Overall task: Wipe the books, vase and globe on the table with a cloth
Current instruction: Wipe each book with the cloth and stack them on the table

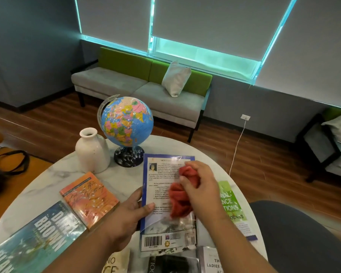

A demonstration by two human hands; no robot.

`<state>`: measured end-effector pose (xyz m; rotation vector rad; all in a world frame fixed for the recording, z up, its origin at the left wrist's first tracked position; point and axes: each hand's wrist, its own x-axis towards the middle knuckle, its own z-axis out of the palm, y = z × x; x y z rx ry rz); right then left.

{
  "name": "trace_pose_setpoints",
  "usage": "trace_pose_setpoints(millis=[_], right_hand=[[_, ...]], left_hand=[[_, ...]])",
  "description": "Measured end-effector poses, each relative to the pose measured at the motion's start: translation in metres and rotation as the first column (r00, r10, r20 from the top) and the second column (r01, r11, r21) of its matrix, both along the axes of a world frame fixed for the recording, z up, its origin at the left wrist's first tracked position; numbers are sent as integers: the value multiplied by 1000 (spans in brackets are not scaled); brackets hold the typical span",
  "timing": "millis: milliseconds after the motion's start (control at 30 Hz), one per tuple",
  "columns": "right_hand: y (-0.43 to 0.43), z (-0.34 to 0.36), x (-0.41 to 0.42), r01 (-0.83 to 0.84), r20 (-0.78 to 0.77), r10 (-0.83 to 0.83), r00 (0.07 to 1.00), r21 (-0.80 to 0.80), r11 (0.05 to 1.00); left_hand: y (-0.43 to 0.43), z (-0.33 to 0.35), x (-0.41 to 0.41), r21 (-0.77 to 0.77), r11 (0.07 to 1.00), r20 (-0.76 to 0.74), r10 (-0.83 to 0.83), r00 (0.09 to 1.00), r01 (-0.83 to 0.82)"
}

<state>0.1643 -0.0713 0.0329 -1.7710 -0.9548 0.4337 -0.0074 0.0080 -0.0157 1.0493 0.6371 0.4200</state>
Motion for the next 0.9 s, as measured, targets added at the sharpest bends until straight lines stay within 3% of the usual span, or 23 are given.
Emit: trace_pose_setpoints(millis=[67, 133, 200, 267, 367, 467, 533, 633, 733, 800, 900], right_hand=[[12, -3, 2, 69, 229, -53, 972, -62, 996], [19, -1, 6, 188, 243, -170, 955, -51, 981], [26, 3, 5, 206, 245, -194, 950, -24, 978], [34, 12, -5, 125, 296, -129, 946, 34, 992], [41, 28, -21, -125, 377, 54, 925, 167, 978], [47, 28, -18, -223, 497, 130, 858, 132, 966], [48, 23, -7, -91, 473, 20, 881, 128, 988], [42, 15, 11, 143, 279, -163, 946, 94, 985], [37, 11, 11, 242, 158, -260, 953, 126, 962], [35, 13, -4, 168, 194, -216, 957, 236, 957], [31, 13, -32, -161, 396, 31, 918, 301, 940]], left_hand=[[-4, 3, 3, 28, 999, 6, -32, 999, 32], [-6, 9, 5, 70, 995, -3, -73, 997, 73], [-5, 13, 6, 115, 988, -20, -98, 995, 100], [-1, 16, 7, 151, 981, -35, -119, 992, 123], [2, 22, 9, 206, 970, -60, -120, 991, 130], [-2, 24, 12, 279, 955, -79, -82, 993, 101], [-5, 24, 13, 266, 962, -40, -54, 998, 63], [-3, 22, 9, 251, 967, -8, -35, 999, 36], [-6, 21, 7, 225, 974, 3, -25, 1000, 23], [-8, 24, 10, 216, 976, 33, -15, 999, 7], [-3, 30, 16, 163, 986, 67, 11, 998, -21]])
